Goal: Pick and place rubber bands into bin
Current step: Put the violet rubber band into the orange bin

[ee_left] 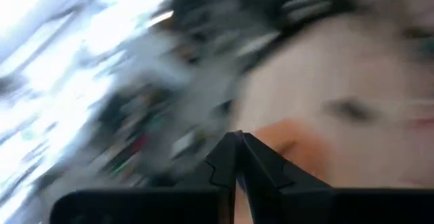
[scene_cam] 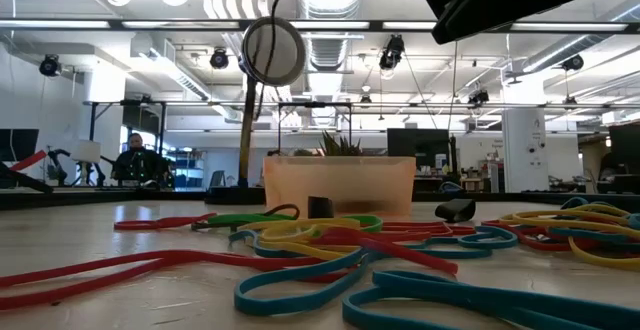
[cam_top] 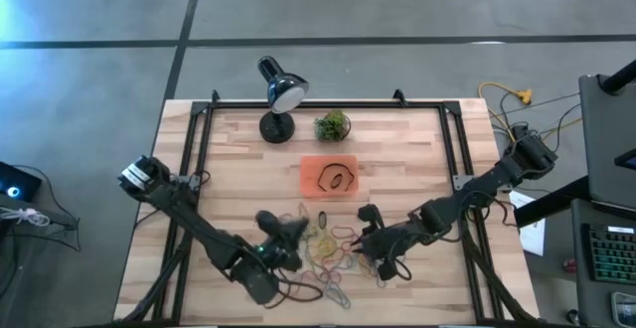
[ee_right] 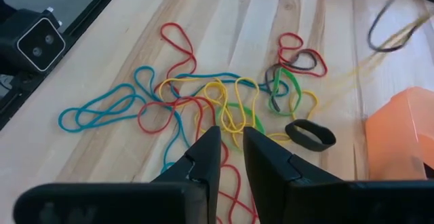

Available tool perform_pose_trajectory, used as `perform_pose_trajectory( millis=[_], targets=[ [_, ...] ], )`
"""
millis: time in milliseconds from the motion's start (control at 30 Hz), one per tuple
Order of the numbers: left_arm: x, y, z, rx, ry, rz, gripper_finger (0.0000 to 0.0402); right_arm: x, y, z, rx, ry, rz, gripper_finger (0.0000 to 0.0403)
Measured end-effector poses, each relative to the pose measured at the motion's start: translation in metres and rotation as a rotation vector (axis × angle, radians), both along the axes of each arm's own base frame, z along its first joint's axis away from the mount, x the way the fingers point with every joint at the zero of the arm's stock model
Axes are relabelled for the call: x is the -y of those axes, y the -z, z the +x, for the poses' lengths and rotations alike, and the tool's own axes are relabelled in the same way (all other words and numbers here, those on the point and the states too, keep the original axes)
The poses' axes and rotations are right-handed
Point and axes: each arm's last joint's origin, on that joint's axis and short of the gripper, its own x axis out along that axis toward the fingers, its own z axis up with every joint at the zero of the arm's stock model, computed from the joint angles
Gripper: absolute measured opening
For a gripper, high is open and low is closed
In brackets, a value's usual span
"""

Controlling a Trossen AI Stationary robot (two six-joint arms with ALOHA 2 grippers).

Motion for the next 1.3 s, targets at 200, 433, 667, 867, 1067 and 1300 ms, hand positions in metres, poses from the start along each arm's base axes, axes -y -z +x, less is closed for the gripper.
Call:
perform_pose_trajectory(
  millis=[200, 433, 667, 867, 1067, 1300],
  targets=[
    [0.002, 0.002, 0.000, -0.005, 0.056, -0.057, 0.0004, 0.000, 0.000, 0.000, 0.002, -0.009, -0.011, 0.0059],
    [0.002, 0.002, -0.001, -0.010, 0.049, -0.036, 0.0004, 0.000, 0.000, 0.000, 0.001, -0.007, -0.009, 0.0057],
    [-0.016, 0.003, 0.011, -0.048, -0.003, 0.017, 0.0004, 0.000, 0.000, 0.000, 0.002, -0.008, -0.009, 0.0056],
    [-0.048, 0.004, 0.028, -0.086, -0.094, 0.056, 0.0004, 0.000, 0.000, 0.000, 0.002, -0.009, -0.010, 0.0056],
    [-0.087, 0.005, 0.044, -0.128, -0.182, 0.067, 0.0004, 0.000, 0.000, 0.000, 0.002, -0.010, -0.012, 0.0056],
    [-0.129, 0.007, 0.059, -0.167, -0.203, 0.020, 0.0004, 0.000, 0.000, 0.000, 0.002, -0.011, -0.013, 0.0056]
  ],
)
